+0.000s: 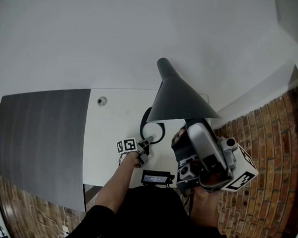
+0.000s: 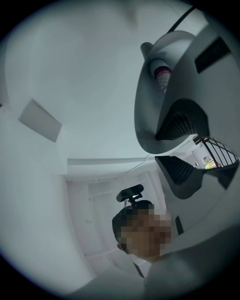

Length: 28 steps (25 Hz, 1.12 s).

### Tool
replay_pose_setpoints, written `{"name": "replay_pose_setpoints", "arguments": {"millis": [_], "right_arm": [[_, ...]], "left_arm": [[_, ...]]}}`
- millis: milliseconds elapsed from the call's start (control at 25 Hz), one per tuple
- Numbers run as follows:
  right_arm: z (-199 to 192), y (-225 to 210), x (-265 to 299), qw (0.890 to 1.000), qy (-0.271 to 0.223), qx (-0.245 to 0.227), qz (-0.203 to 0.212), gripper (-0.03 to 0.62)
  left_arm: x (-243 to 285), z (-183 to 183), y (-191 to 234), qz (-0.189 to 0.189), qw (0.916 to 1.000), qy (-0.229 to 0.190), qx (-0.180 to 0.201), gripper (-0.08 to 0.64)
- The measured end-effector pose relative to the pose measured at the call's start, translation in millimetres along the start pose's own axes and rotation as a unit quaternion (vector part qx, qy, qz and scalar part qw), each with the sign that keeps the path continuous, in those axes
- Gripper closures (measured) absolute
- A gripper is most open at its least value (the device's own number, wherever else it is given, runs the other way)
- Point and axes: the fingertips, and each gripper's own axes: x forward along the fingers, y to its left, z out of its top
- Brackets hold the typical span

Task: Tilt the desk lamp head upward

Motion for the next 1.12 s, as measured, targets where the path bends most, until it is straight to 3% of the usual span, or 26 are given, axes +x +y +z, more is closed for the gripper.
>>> {"name": "replay_pose_setpoints", "arguments": {"millis": [320, 880, 1120], "right_arm": [[9, -2, 6, 1.0, 0.0, -0.013, -0.006, 0.479], [14, -3, 12, 1.0, -0.015, 0.007, -0.01, 0.479], [-4, 3, 1, 0.999, 0.02, -0.035, -0.024, 0.479]], "left_arm": [[1, -2, 2, 0.006, 1.0, 0.006, 0.0, 0.549], [1, -3, 3, 0.01, 0.9999, 0.011, 0.002, 0.549], [0, -3, 3, 0.009, 0.9999, 0.01, 0.001, 0.549]]}}
